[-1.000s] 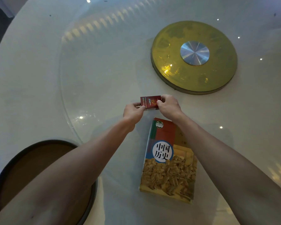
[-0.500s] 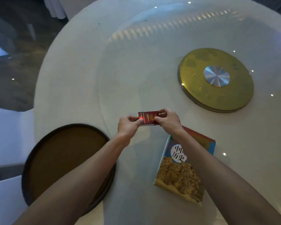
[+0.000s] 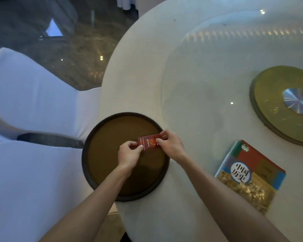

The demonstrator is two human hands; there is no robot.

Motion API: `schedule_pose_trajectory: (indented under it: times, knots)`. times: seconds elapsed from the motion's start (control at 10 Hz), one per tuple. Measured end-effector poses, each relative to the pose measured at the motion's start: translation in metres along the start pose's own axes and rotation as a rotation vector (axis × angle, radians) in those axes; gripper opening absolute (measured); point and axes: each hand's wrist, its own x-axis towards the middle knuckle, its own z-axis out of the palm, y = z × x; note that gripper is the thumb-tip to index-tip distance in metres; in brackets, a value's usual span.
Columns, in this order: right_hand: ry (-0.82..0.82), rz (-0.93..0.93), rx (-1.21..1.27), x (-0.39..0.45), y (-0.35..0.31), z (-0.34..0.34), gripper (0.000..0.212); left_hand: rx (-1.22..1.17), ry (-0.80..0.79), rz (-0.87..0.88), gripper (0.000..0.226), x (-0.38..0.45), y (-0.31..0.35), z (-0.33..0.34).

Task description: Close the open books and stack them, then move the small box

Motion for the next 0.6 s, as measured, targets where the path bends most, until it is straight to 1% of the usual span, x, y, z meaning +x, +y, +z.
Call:
schedule_pose_trajectory:
  times: [0.1,0.2,0.3,0.4,0.5,0.6]
  knots:
    - [-0.066,0.033,-0.009,-0.007,0.002,0.038,0.023,0.045,0.05,-0.019,0.029,0.006,-0.023,-0.024]
    - [-0.093,0.063,-0.012,-0.012,0.006,0.053,0.026,0.065,0.054,-0.015,0.029,0.011,-0.031,-0.032]
    - [-0.122,0.106,0.003,-0.018,0.008,0.062,0.038,0.104,-0.002,0.002,0.033,0.016,-0.038,-0.037]
    - [-0.165,0.143,0.022,-0.022,0.008,0.059,0.045,0.168,-0.035,0.035,0.036,0.016,-0.034,-0.038]
    - [-0.115,0.091,-0.085,-0.031,0.012,0.042,0.048,0.341,0.001,0.166,0.053,0.013,-0.02,-0.035]
    - [-0.021,0.027,-0.184,-0.04,0.012,0.025,0.051,0.479,0.028,0.276,0.061,0.007,0.0,-0.032]
